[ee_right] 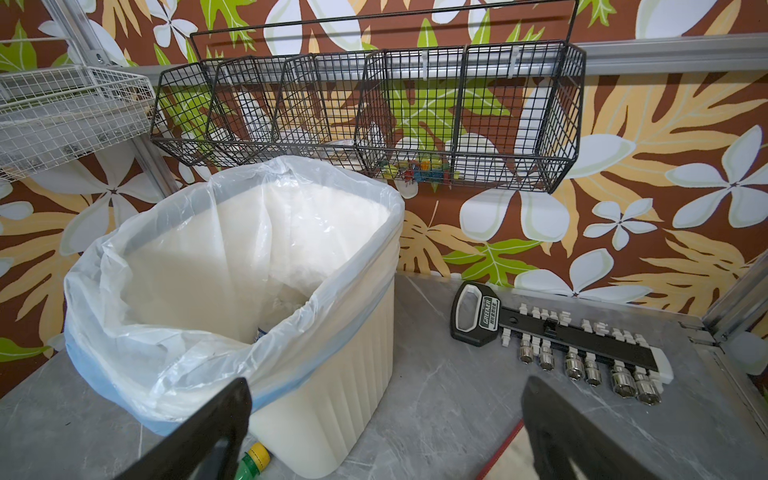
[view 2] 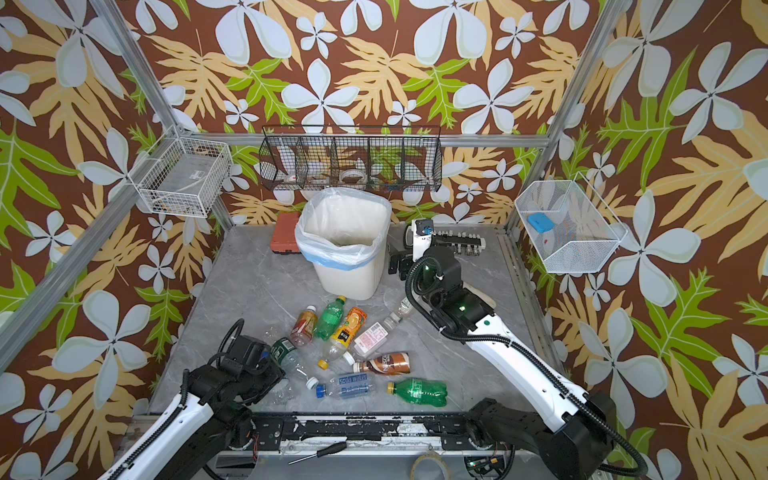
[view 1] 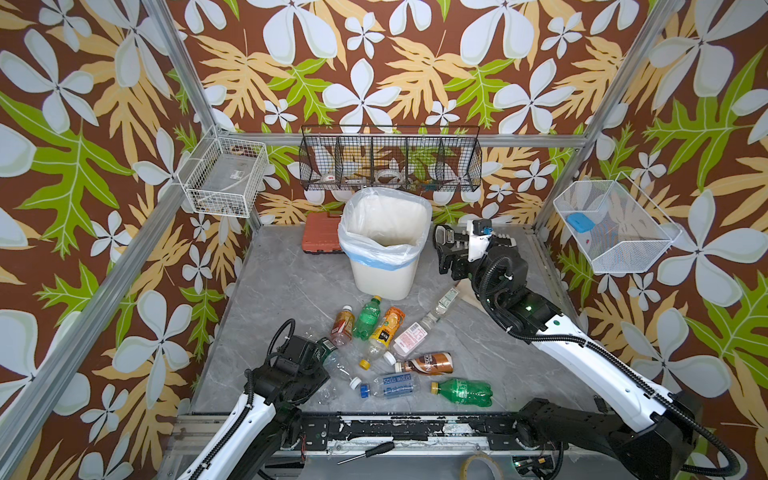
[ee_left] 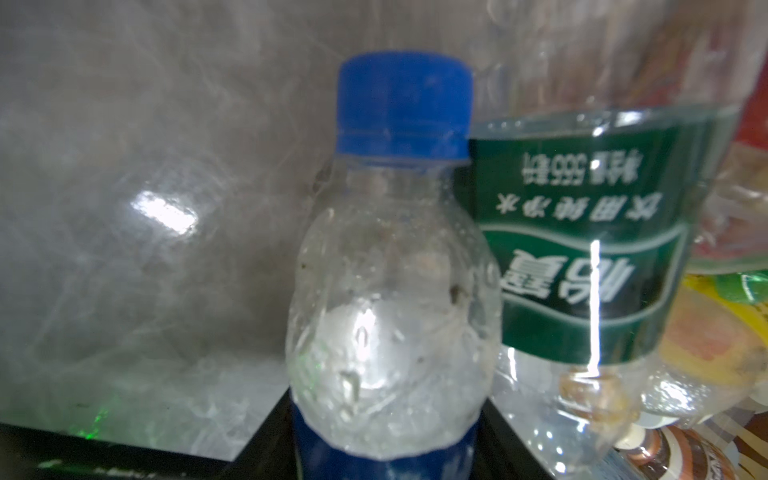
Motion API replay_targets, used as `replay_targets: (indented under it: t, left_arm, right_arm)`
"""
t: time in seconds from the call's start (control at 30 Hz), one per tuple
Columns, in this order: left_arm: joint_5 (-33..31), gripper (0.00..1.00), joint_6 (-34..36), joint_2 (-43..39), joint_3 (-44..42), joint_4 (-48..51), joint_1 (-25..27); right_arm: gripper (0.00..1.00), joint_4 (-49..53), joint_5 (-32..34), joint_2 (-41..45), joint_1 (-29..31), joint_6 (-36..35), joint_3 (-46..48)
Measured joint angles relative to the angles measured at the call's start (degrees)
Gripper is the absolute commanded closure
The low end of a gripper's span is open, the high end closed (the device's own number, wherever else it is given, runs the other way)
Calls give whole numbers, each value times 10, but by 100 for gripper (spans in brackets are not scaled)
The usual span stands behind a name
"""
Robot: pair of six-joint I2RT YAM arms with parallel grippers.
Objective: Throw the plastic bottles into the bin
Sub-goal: 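Close the left gripper on the blue-cap water bottle, then lift the blue-cap bottle with the left gripper and carry it over the bin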
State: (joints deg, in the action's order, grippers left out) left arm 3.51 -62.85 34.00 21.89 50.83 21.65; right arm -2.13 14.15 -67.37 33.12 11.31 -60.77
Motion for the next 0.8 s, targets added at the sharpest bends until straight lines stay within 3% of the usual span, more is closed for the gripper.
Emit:
replay_targets:
  t: [0.2,0.53,0.8]
  left_arm:
    - [-3,47,-5,-19,47,15,0]
    - [-68,48,20,8,216,28,0]
    - [-112,50,116,98,339,-116,0]
  right_arm:
    - [0,1,-2,-5,0,0,-3]
    - [0,1,-3,-4,0,7,-4]
    - [0,14,9,19,0,20,18]
